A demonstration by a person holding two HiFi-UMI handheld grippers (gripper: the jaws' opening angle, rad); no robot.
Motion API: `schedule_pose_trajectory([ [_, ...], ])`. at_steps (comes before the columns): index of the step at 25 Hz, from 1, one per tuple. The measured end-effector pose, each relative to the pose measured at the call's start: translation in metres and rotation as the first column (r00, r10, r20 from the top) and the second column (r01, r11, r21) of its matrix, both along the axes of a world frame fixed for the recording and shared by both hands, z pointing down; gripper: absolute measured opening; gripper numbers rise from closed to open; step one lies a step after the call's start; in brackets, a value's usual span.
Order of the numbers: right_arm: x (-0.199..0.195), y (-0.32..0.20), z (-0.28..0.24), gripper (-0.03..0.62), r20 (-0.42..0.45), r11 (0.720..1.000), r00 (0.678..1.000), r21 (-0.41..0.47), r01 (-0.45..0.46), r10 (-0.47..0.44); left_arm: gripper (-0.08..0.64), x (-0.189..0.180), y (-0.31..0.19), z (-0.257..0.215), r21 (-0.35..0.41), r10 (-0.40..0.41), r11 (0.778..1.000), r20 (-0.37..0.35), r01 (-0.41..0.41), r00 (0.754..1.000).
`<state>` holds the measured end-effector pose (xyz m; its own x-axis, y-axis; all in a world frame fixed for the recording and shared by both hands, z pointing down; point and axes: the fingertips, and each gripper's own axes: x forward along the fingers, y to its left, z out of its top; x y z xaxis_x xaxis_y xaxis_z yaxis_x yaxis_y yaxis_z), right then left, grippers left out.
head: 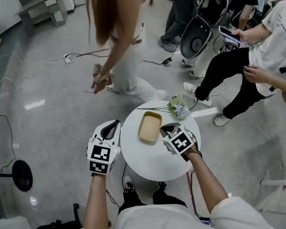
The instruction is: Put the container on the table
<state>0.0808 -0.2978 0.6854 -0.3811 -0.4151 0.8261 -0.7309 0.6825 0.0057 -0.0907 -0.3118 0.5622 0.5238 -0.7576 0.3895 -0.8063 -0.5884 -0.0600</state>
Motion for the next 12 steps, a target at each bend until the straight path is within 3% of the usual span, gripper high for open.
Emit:
schedule_pose_trajectory([
  [2, 0.019, -0.016, -0.057, 0.014, 0.068, 0.991, 0.995, 0.109, -0.076, 0.068, 0.020, 0.011, -0.013, -0.030, 0.060, 0.029, 0.998, -0.012, -0.028, 1.000],
  [4, 0.041, -0.029, -0.118, 0.014, 0.122, 0.965, 0.987, 0.227, -0.133, 0.107, 0.020, 0.022, -0.024, -0.064, 0.124, 0.048, 0.991, -0.026, -0.044, 0.999],
  [8, 0.086, -0.028, -0.227, 0.013, 0.181, 0.879, 0.971, 0.424, -0.220, 0.155, 0.020, 0.051, -0.029, -0.132, 0.237, 0.087, 0.969, -0.056, -0.071, 0.995],
  [12, 0.110, -0.014, -0.309, 0.012, 0.209, 0.787, 0.962, 0.557, -0.264, 0.175, 0.020, 0.072, -0.021, -0.191, 0.333, 0.150, 0.935, -0.056, -0.123, 0.987],
])
